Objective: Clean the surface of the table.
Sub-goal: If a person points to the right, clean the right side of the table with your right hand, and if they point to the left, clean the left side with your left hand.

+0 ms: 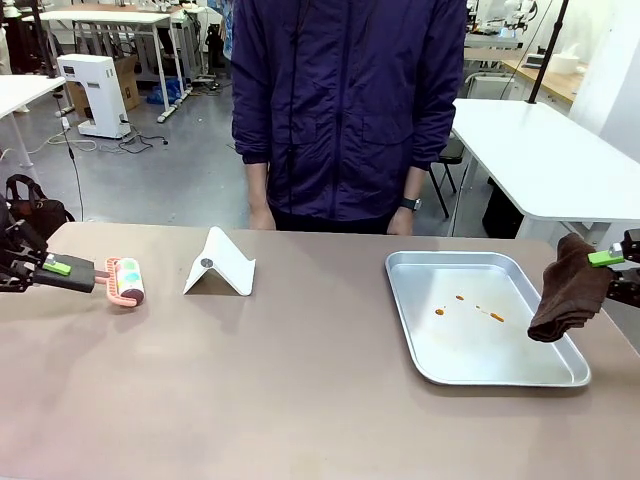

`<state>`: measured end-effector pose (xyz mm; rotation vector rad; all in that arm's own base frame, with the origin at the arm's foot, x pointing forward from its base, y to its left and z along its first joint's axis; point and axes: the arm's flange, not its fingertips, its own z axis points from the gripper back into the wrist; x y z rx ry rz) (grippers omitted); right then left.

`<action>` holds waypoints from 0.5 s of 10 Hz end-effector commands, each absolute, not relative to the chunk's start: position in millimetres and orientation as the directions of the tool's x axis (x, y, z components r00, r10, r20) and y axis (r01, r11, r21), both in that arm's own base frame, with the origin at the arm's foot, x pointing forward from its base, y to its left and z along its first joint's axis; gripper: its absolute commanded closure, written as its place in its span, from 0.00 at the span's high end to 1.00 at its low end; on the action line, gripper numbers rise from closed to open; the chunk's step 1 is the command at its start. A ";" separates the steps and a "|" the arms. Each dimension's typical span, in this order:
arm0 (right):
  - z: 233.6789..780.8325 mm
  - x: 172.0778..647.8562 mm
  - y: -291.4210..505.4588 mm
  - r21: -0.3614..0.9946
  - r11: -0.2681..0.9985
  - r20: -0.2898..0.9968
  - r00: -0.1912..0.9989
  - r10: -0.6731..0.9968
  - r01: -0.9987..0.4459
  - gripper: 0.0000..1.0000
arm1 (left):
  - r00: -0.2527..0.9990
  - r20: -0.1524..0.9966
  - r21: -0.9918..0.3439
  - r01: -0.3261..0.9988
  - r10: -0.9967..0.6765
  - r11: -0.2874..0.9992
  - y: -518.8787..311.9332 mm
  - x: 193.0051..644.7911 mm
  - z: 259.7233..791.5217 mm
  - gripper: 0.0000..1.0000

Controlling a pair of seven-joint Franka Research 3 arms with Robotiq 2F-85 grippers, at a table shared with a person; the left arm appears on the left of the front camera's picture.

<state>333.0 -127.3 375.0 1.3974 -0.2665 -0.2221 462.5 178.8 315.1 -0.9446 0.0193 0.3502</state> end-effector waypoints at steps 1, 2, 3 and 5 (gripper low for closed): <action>381.6 332.6 -126.8 0.986 0.163 0.037 0.947 -0.320 0.016 0.03 | 0.950 -0.158 -0.841 -0.272 0.269 0.468 172.7 454.5 325.9 0.22; 381.6 332.6 -126.8 0.986 0.163 0.037 0.947 -0.320 0.016 0.03 | 0.964 -0.100 -0.901 -0.193 0.247 0.388 177.4 445.4 348.1 0.22; 381.6 332.6 -126.8 0.986 0.163 0.037 0.947 -0.320 0.016 0.03 | 0.974 -0.034 -0.955 -0.097 0.223 0.281 186.6 431.4 372.5 0.22; 381.6 332.6 -126.8 0.986 0.163 0.037 0.947 -0.320 0.016 0.03 | 0.978 0.123 -0.988 0.104 0.169 0.116 207.6 391.4 411.3 0.22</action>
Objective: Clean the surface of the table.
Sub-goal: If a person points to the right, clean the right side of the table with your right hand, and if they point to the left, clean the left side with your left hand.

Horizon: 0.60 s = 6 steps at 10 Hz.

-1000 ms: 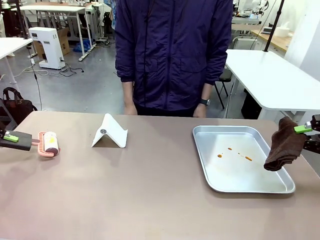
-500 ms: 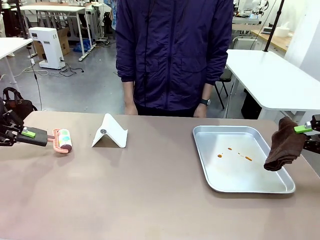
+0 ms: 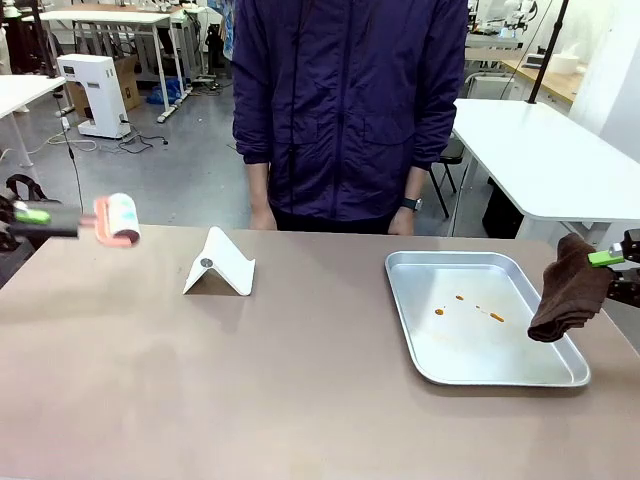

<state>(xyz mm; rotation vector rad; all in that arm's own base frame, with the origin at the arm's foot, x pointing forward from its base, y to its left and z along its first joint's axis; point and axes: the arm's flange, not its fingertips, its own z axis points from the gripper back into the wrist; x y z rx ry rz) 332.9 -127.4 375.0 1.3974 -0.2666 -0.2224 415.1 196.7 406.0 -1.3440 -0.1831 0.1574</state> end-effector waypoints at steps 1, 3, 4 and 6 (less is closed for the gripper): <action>381.6 332.6 -126.8 0.986 0.163 0.037 0.947 -0.320 0.016 0.03 | 0.981 0.143 -0.988 0.133 0.134 0.077 218.1 368.8 421.8 0.22; 381.6 332.6 -126.8 0.986 0.163 0.037 0.947 -0.320 0.016 0.03 | 0.988 0.152 -0.987 0.151 0.030 0.049 237.4 325.9 421.9 0.22; 381.6 332.6 -126.8 0.986 0.163 0.037 0.947 -0.320 0.016 0.03 | 0.988 0.145 -0.988 0.148 -0.053 0.038 243.7 306.6 414.4 0.22; 381.6 332.6 -126.8 0.986 0.163 0.037 0.947 -0.320 0.016 0.03 | 0.989 0.097 -0.993 0.104 -0.115 0.051 247.8 287.6 387.6 0.22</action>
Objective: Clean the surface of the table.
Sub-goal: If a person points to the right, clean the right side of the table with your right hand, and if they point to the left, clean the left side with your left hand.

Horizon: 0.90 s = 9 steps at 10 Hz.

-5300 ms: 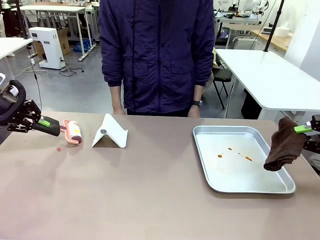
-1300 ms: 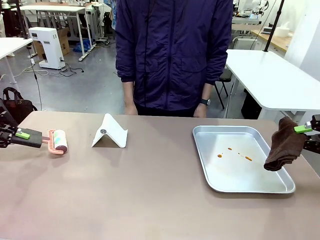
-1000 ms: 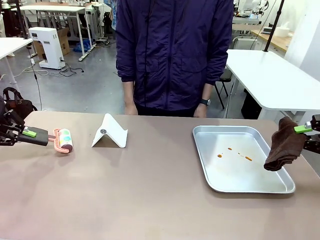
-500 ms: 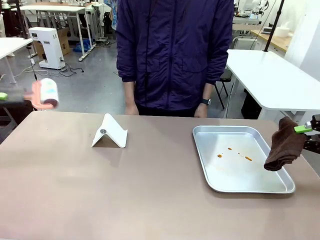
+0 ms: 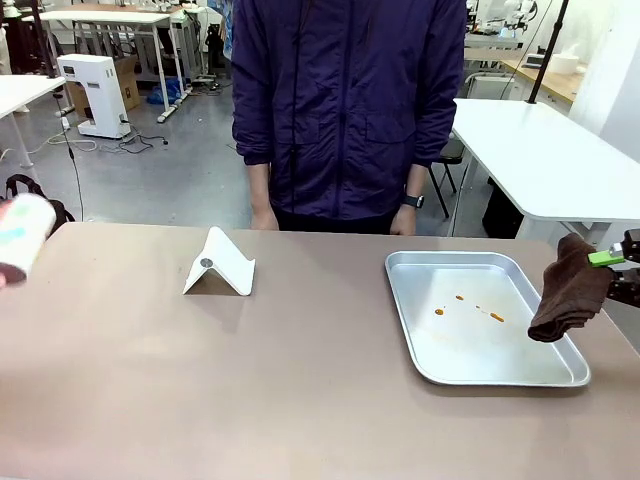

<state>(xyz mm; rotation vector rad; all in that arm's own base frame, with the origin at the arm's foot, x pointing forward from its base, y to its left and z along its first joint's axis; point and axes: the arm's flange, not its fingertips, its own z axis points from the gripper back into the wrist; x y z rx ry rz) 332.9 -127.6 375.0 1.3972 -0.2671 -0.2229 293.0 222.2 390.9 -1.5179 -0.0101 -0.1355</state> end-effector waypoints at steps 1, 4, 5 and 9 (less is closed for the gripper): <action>381.6 332.6 -126.8 0.986 0.163 0.037 0.947 -0.320 0.016 0.03 | 0.992 0.100 -0.993 0.106 -0.083 0.060 251.2 286.6 382.5 0.22; 381.6 332.6 -126.8 0.986 0.163 0.037 0.947 -0.320 0.016 0.03 | 0.992 0.076 -0.995 0.082 -0.097 0.057 227.4 288.4 378.4 0.22; 381.6 332.6 -126.8 0.986 0.163 0.037 0.947 -0.320 0.016 0.03 | 0.992 0.076 -0.995 0.082 -0.097 0.057 227.4 288.4 378.4 0.22; 381.6 332.6 -126.8 0.986 0.163 0.037 0.947 -0.320 0.016 0.03 | 0.992 0.076 -0.995 0.082 -0.097 0.057 227.4 288.4 378.4 0.22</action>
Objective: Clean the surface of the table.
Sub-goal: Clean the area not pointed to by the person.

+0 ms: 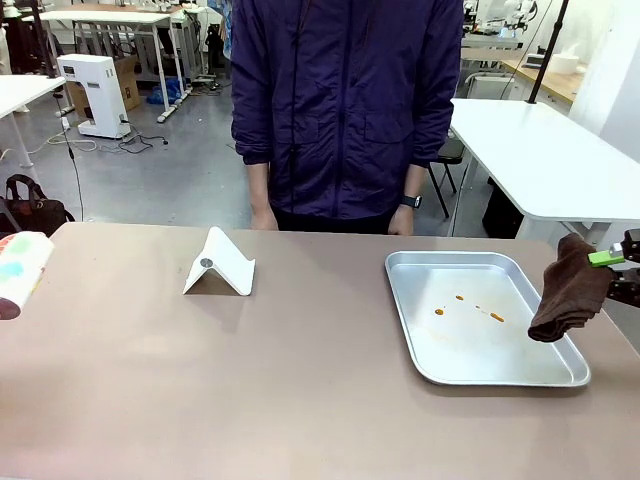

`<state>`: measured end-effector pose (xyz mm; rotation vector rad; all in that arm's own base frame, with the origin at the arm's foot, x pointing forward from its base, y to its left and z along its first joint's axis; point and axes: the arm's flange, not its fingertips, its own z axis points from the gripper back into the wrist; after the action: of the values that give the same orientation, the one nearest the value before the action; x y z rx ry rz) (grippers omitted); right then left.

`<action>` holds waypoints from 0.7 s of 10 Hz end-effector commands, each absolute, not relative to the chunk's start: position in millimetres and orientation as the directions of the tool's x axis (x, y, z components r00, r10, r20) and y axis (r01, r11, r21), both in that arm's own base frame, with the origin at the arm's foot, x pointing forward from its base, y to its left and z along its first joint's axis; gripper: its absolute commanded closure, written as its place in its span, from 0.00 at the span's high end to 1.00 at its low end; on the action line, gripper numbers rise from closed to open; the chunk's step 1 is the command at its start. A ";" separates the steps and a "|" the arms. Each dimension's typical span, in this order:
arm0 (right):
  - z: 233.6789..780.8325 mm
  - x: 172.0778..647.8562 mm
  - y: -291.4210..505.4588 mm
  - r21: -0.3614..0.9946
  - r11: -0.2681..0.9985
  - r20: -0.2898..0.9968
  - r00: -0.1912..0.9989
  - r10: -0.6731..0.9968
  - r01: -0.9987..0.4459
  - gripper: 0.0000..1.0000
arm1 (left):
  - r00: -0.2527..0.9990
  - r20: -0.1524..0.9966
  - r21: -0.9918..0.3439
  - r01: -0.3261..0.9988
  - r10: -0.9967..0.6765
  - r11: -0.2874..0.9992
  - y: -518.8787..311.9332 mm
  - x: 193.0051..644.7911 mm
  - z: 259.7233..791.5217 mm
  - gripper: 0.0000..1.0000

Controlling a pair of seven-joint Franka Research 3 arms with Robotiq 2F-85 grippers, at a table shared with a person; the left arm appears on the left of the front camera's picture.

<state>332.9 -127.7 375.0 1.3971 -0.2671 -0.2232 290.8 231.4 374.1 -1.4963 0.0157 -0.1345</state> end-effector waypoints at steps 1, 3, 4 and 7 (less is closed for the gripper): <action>381.6 332.6 -126.8 0.986 0.163 0.037 0.947 -0.320 0.016 0.03 | 0.992 0.076 -0.995 0.082 -0.097 0.057 227.4 288.4 378.4 0.22; 381.6 332.6 -126.8 0.986 0.163 0.037 0.947 -0.320 0.016 0.03 | 0.992 0.076 -0.995 0.082 -0.097 0.057 227.4 288.4 378.4 0.22; 381.6 332.6 -126.8 0.986 0.163 0.037 0.947 -0.320 0.016 0.03 | 0.992 0.076 -0.995 0.082 -0.097 0.057 227.4 288.4 378.4 0.22; 381.6 332.6 -126.8 0.986 0.163 0.037 0.947 -0.320 0.016 0.03 | 0.992 0.076 -0.995 0.082 -0.097 0.057 227.4 288.4 378.4 0.22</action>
<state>332.9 -127.7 375.0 1.3971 -0.2671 -0.2233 290.8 231.4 374.1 -1.4964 0.0158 -0.1344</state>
